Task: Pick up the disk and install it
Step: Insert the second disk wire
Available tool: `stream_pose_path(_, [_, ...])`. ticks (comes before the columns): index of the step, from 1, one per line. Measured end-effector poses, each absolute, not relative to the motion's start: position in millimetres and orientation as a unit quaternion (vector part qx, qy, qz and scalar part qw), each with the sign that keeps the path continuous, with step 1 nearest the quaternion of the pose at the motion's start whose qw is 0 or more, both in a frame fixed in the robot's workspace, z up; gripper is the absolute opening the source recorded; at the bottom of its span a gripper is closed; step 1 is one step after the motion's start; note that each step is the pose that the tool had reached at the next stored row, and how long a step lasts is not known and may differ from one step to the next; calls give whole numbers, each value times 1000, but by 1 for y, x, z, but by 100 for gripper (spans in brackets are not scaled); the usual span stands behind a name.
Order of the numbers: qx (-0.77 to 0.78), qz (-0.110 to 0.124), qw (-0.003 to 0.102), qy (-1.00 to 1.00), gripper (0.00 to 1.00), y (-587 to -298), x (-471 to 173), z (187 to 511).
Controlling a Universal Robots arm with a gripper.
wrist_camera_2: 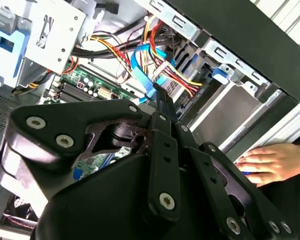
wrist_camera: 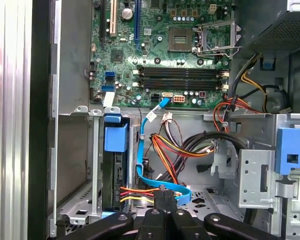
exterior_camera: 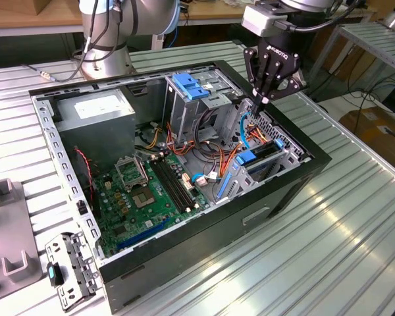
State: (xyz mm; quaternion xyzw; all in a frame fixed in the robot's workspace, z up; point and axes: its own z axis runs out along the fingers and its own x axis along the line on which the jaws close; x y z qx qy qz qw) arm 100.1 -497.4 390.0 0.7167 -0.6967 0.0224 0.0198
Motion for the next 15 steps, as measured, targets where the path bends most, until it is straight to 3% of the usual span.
stream_pose_path(15, [717,22,21,-697,11,-497,100,390])
